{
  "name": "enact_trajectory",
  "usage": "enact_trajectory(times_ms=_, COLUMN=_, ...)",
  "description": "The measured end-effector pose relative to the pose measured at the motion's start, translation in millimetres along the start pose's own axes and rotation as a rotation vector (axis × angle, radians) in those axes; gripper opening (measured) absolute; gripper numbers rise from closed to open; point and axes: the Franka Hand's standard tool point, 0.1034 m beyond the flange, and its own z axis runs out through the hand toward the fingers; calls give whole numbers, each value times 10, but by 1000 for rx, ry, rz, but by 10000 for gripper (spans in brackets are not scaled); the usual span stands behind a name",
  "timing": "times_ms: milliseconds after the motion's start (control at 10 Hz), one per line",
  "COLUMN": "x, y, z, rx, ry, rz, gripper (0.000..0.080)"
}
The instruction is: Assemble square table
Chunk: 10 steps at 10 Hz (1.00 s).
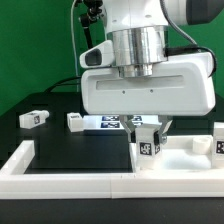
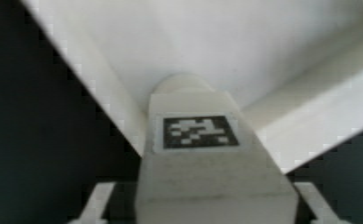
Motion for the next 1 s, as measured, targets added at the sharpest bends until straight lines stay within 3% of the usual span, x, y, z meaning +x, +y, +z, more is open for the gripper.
enact_trajectory(times_ms=500, x=-63, y=-18, z=8, rx=37, ry=-82, rz=835, gripper=291)
enact_trajectory(times_ms=900, x=-64, y=3, z=19, rx=30, ry=-79, rz=1038, gripper=291)
enact_trajectory(times_ms=1000, x=-66, y=2, z=21, rx=30, ry=-80, rz=1031, gripper=359)
